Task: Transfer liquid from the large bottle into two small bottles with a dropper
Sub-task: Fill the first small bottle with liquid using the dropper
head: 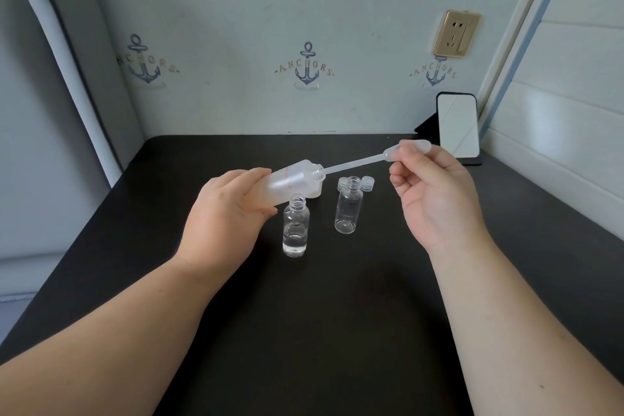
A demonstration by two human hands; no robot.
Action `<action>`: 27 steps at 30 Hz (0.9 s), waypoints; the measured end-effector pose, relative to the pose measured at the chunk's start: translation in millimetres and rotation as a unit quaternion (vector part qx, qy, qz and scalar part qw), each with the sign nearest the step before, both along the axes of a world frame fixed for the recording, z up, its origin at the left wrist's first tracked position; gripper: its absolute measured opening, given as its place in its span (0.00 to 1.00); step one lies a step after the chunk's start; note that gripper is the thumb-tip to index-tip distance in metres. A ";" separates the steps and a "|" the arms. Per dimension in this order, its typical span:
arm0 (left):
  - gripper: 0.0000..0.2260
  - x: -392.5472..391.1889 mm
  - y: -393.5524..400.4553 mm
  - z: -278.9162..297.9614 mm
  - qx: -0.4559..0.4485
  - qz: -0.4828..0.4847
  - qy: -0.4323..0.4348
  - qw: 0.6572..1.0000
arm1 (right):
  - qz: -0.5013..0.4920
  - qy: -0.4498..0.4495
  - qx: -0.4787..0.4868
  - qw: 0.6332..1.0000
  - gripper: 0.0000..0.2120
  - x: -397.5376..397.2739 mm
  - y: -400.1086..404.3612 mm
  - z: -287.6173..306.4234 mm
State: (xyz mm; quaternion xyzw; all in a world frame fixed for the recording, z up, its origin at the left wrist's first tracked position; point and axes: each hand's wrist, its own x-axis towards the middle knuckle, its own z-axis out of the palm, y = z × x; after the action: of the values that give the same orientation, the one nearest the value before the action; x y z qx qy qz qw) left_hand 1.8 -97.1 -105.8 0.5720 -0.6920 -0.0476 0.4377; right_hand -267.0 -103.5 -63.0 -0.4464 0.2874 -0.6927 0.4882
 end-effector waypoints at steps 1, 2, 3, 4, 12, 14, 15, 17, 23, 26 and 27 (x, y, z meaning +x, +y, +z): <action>0.23 -0.1 0.0 -0.1 -0.001 0.000 -0.004 1.000 | 0.004 0.010 -0.002 1.000 0.10 1.8 0.6 -0.2; 0.23 -0.2 0.0 -0.1 -0.002 0.000 -0.007 1.000 | 0.008 0.019 -0.003 1.000 0.10 3.9 1.2 -0.3; 0.23 -0.3 0.1 -0.2 -0.003 0.001 -0.011 1.000 | 0.010 0.028 -0.003 1.000 0.10 5.8 1.8 -0.7; 0.23 -0.4 0.1 -0.3 -0.004 0.001 -0.013 1.000 | 0.012 0.037 -0.002 0.999 0.10 7.7 2.2 -1.1; 0.21 -3.2 1.6 0.8 -0.010 -0.010 -0.021 1.000 | 0.019 0.082 -0.004 0.996 0.05 17.7 4.3 -4.7; 0.21 -3.4 2.1 1.0 -0.010 -0.009 -0.015 1.000 | 0.024 0.086 -0.004 0.996 0.05 18.2 3.8 -5.7; 0.22 -3.4 2.1 1.1 -0.011 -0.009 -0.013 1.000 | 0.023 0.088 -0.002 0.996 0.05 18.0 3.5 -5.8; 0.22 -3.3 1.8 0.9 -0.010 -0.009 -0.013 1.000 | 0.021 0.085 0.001 0.996 0.05 17.0 2.6 -6.3; 0.23 -2.2 1.0 0.1 -0.005 0.003 -0.010 1.000 | 0.012 0.044 0.019 0.999 0.09 11.1 0.0 -6.6; 0.23 -2.3 1.1 0.4 -0.008 0.008 -0.009 1.000 | 0.014 0.013 0.027 0.999 0.07 7.9 0.1 -4.2; 0.24 -2.3 1.1 0.4 -0.009 0.010 -0.009 1.000 | 0.015 0.003 0.028 0.999 0.06 6.7 -0.1 -3.5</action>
State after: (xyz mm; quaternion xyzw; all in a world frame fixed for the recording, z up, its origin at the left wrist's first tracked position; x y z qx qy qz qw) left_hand -0.4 -96.0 -105.4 0.5750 -0.6906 -0.0320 0.4375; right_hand -260.3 -103.6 -66.5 -0.4388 0.3018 -0.6756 0.5098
